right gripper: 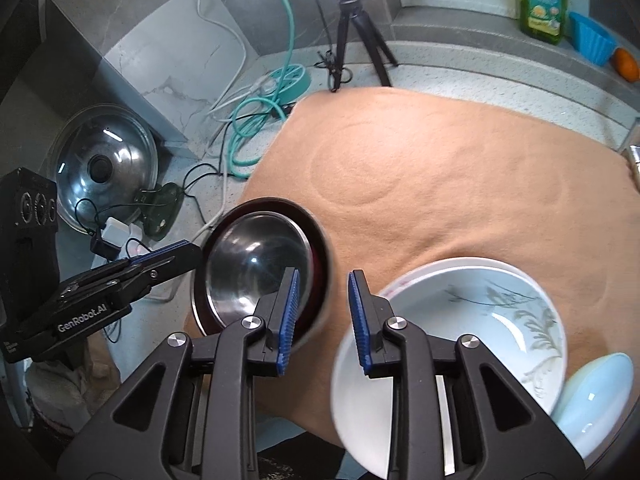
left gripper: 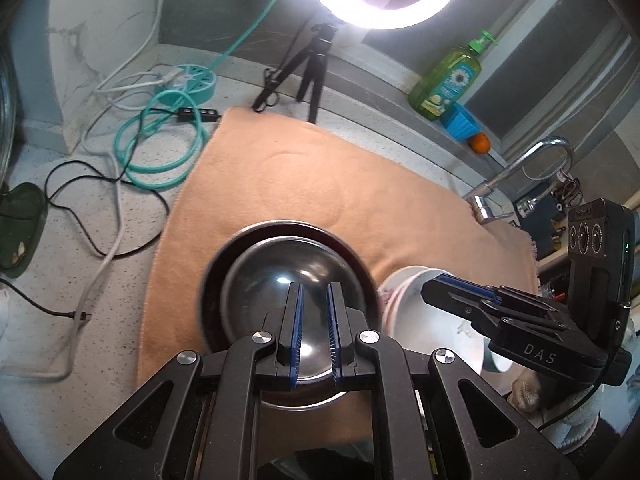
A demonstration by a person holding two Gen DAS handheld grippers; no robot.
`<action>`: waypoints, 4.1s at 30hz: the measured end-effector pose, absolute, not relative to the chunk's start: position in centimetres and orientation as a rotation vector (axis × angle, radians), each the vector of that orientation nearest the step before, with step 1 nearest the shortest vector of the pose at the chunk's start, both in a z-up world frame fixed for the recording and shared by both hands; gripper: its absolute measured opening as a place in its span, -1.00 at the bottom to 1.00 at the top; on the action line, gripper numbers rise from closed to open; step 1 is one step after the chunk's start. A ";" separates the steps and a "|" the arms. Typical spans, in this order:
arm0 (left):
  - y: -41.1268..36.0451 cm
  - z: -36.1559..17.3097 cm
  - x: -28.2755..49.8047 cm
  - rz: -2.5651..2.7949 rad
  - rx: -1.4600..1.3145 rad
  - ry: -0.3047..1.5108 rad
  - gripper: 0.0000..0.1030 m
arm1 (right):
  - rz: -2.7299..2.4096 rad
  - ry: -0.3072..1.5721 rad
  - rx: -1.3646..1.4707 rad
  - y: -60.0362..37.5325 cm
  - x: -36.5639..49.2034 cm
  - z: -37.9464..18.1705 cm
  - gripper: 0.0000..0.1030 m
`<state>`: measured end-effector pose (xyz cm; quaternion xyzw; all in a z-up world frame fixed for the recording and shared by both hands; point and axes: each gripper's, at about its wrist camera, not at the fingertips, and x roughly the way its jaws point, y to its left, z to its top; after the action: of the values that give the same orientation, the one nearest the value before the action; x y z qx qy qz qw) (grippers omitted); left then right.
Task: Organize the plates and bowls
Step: 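Move the open left gripper to the pale blue bowl rim, then close the left gripper on the pale blue bowl rim, then lift the pale blue bowl and lower it into the red-backed bowl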
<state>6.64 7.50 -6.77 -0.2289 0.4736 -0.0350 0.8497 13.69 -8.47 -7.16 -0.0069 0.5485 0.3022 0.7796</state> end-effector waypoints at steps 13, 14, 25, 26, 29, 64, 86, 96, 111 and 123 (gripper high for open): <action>0.4 -5.7 8.0 -0.215 -0.440 0.995 -0.81 | 0.496 1.101 -0.063 -16.1 12.6 -4.9 -0.21; 0.0 -5.7 7.9 -0.225 -0.436 0.996 -0.81 | 0.480 1.093 -0.068 -16.8 12.5 -4.7 -0.21; -6.3 -5.7 9.0 -0.333 -0.394 1.018 -0.81 | 0.327 1.028 -0.114 -23.6 11.6 -3.3 -0.16; -6.8 -5.7 9.0 -0.339 -0.391 1.020 -0.81 | 0.319 1.025 -0.115 -24.1 11.5 -3.3 -0.16; -8.1 -5.8 9.2 -0.362 -0.382 1.027 -0.81 | 0.297 1.020 -0.113 -25.6 11.3 -3.1 -0.16; -18.4 -10.0 11.2 -0.489 -0.286 1.194 -0.80 | 0.207 1.213 0.208 -40.5 11.4 -10.1 -0.16; -20.6 -11.7 12.7 -0.475 -0.157 1.228 -0.80 | 0.241 1.290 0.329 -41.0 11.1 -13.2 -0.43; -21.4 -12.3 12.8 -0.507 -0.149 1.238 -0.81 | 0.262 1.317 0.371 -40.8 11.2 -14.1 -0.74; -20.1 -10.4 12.6 -0.510 -0.191 1.187 -0.81 | 0.262 1.295 0.372 -39.8 11.5 -12.1 -0.83; -17.0 -7.7 12.4 -0.487 -0.242 1.112 -0.81 | 0.298 1.243 0.338 -37.2 12.2 -8.8 -0.83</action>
<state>12.38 -16.95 -7.66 -0.1133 0.5211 -0.2282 0.8146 12.16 -37.25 -8.84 0.1570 0.5774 0.1384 0.7892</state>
